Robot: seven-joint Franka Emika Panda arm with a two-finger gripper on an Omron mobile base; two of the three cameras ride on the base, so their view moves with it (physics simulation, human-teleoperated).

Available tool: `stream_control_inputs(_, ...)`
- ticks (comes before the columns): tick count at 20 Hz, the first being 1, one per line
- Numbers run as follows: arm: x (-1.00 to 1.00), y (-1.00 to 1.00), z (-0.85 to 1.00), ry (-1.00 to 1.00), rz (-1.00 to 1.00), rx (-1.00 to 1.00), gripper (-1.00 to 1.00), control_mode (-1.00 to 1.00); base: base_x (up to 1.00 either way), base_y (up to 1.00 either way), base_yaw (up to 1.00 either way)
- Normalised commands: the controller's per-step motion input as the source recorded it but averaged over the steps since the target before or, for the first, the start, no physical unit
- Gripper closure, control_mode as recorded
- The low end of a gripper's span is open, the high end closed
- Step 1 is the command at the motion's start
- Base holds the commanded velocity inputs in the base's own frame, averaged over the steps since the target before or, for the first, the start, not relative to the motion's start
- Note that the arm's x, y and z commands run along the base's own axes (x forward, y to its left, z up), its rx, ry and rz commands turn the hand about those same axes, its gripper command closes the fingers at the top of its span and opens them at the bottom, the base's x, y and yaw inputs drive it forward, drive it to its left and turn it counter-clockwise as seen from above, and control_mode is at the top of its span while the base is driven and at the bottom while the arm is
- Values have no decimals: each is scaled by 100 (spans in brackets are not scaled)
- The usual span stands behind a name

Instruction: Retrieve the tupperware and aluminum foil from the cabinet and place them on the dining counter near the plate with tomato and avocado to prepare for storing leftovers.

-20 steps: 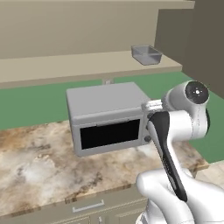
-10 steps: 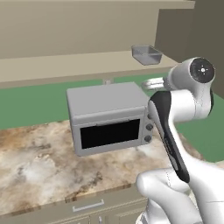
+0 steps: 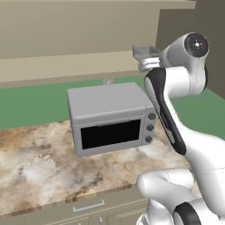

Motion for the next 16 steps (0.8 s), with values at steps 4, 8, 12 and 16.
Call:
stream_control_inputs(4,60,0,19,0,0,0,-100,-100,0,0,0)
stream_control_inputs(8,59,0,15,0,0,0,-100,-100,0,0,0)
stream_control_inputs(12,63,0,3,0,0,0,-100,-100,0,0,0)
stream_control_inputs(16,64,0,0,2,0,0,-100,-100,0,0,0)
